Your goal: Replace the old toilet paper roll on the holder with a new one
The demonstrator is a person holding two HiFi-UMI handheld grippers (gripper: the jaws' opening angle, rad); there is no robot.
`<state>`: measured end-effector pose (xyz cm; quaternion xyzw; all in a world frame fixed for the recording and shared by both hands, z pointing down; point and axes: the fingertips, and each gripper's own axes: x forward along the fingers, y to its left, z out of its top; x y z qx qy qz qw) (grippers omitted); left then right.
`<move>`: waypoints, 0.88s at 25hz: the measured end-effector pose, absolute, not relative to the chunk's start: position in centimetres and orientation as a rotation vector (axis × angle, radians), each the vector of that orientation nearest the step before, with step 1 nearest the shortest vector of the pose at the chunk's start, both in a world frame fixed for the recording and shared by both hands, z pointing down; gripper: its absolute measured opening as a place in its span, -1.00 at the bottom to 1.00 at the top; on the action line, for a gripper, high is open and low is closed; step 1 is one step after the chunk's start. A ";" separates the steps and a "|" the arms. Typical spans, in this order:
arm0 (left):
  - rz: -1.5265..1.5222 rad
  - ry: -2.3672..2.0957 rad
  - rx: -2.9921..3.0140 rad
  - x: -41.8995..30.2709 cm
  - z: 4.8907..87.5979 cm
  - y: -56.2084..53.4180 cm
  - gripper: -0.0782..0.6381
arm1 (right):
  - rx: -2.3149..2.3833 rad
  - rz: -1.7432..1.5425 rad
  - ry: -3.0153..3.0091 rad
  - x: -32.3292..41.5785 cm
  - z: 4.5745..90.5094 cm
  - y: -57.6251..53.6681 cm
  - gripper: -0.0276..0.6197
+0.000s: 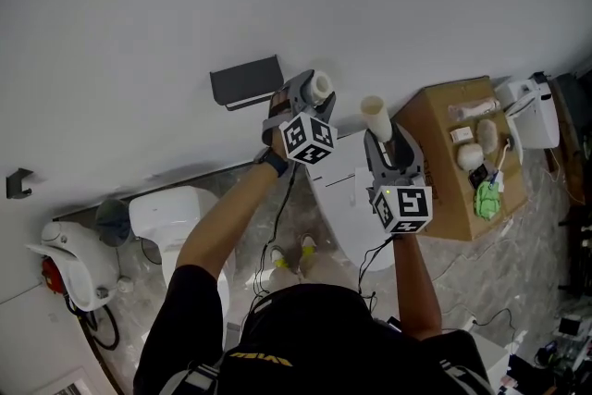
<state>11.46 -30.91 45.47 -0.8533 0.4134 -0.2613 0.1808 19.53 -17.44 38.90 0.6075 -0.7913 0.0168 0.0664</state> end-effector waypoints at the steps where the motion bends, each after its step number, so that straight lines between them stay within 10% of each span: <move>1: -0.754 1.159 -2.395 11.4 45.9 -31.0 0.04 | 1.830 0.058 -2.386 19.5 39.2 -17.5 -0.27; 22: -0.936 1.206 -2.039 8.8 50.7 -32.9 0.04 | 1.771 0.157 -2.381 18.8 42.6 -17.9 -0.27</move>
